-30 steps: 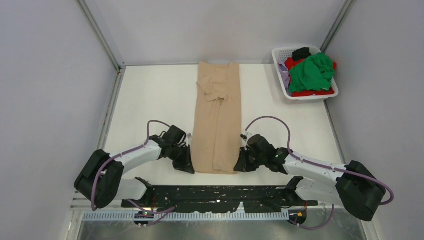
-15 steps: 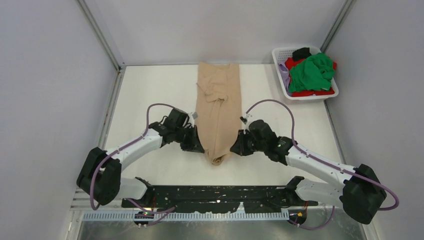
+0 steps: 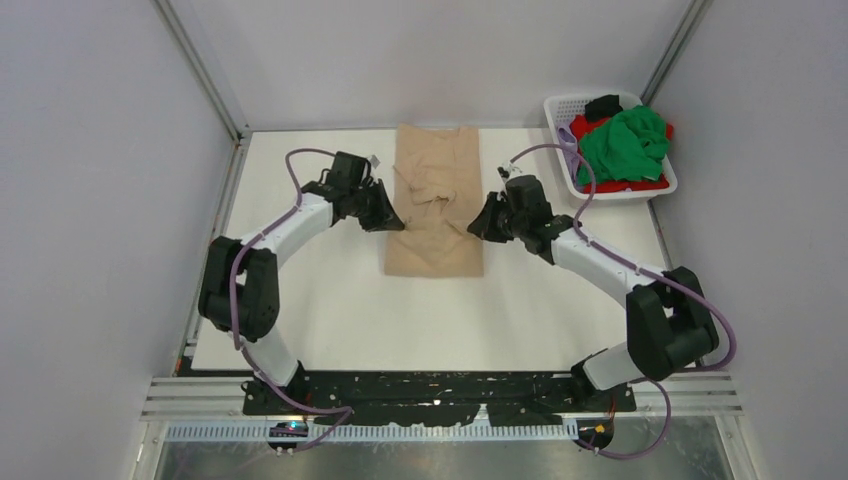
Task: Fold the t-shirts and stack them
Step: Fold the folded rectangular tshirt in 1/3 of the way
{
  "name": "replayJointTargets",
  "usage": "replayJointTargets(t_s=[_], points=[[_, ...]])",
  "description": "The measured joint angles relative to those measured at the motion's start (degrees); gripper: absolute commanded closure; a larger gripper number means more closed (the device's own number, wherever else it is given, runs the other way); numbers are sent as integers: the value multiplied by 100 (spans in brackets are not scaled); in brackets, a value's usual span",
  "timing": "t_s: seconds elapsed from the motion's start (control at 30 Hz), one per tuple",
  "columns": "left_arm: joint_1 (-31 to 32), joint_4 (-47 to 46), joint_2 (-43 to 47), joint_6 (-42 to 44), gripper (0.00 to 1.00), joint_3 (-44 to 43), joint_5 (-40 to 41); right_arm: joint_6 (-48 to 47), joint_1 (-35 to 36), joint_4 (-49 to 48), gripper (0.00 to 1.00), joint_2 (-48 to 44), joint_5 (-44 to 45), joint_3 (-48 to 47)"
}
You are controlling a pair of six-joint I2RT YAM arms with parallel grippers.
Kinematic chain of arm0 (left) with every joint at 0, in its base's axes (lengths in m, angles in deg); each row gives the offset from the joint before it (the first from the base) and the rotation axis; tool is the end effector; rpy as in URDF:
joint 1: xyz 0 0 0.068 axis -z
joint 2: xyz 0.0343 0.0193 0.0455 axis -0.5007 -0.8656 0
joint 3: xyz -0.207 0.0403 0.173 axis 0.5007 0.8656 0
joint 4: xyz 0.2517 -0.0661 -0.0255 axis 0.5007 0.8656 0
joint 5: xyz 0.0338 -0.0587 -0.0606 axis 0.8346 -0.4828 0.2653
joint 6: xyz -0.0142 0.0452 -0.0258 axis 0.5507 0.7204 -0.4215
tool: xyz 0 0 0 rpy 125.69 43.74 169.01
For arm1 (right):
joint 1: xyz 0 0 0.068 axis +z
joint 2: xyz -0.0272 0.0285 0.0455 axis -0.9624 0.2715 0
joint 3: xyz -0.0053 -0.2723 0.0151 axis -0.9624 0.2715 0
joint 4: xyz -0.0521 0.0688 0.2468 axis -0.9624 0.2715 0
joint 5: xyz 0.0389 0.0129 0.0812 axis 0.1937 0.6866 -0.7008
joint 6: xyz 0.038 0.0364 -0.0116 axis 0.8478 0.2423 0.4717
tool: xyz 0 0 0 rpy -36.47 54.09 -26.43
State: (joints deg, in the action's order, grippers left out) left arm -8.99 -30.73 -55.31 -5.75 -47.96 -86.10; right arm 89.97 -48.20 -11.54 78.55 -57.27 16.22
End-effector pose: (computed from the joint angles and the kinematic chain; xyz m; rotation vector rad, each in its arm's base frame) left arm 0.3325 -0.1423 0.2350 -0.2162 2.5945 -0.8922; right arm 0.2767 0.1411 0.2356 -0.0200 2.3119 0.6818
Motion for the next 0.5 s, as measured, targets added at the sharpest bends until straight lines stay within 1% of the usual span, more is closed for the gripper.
replayJointTargets(t_s=[0.23, 0.37, 0.5], points=[[-208, 289, -970, 225, 100, -1259, 280, 13, -570, -249, 94, 957, -179, -693], [-234, 470, -1451, 361, 100, -1858, 372, 11, -634, -308, 93, 1429, -249, -1043], [-243, 684, -1843, 483, 100, -2232, 446, 11, -667, -321, 91, 1744, -184, -1241]])
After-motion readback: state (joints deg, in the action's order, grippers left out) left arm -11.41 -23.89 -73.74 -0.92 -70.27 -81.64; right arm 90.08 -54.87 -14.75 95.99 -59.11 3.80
